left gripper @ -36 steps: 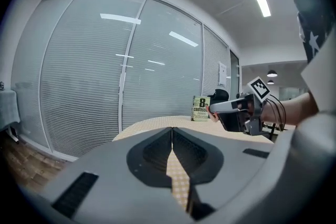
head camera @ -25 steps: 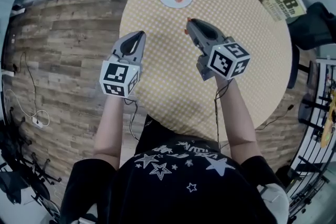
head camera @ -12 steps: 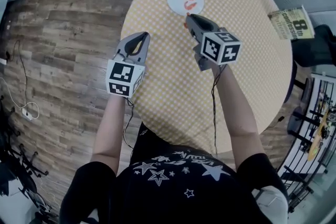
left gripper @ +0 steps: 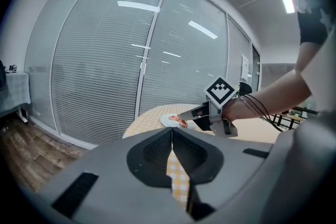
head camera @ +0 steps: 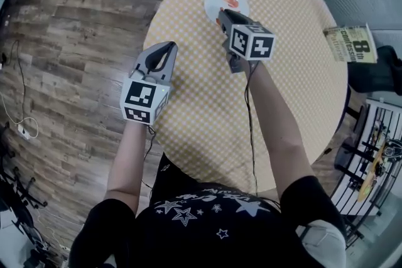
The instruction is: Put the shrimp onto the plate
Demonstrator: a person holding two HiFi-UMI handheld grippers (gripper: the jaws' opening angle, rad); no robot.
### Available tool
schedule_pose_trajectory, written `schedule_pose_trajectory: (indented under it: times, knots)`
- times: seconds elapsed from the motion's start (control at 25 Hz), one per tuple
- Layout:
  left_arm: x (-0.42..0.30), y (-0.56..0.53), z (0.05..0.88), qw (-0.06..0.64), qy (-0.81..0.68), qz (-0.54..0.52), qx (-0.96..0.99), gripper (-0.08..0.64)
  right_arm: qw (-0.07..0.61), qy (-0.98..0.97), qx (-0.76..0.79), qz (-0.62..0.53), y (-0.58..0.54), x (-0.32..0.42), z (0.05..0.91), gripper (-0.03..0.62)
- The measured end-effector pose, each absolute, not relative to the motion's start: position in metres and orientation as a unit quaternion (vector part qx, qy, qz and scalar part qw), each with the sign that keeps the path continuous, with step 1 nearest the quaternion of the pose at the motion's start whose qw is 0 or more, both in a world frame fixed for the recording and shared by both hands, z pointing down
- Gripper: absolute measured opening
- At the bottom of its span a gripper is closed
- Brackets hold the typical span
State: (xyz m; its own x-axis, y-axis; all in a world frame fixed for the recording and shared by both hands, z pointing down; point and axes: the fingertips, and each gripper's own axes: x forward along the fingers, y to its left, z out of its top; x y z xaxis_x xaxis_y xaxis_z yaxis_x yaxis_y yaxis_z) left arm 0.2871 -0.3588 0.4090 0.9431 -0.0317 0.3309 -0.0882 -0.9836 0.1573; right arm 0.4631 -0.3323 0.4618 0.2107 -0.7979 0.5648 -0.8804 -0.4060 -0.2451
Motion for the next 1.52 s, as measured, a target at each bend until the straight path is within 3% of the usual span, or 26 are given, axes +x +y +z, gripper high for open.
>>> schedule_pose_trajectory:
  times: [0.28,0.56,1.04,1.52]
  knots:
    - [0.289,-0.350,0.420,0.095,-0.018,0.178,0.979,0.009,0.124,-0.536,0.775,0.311,-0.345,0.466,0.474,0.060]
    - [0.281,-0.333,0.432,0.103,-0.008,0.195,0.975,0.009,0.141,-0.537,0.777,0.296,-0.350,0.470,0.479,0.060]
    - [0.268,-0.327,0.407,0.085,-0.011,0.185,0.979,0.009,0.053,-0.550,0.791,0.262,-0.322,0.439,0.425,0.060]
    - [0.230,-0.273,0.350,0.059,-0.008,0.166,0.984,0.009,0.029,-0.583,0.783,0.215,-0.257,0.370,0.352,0.058]
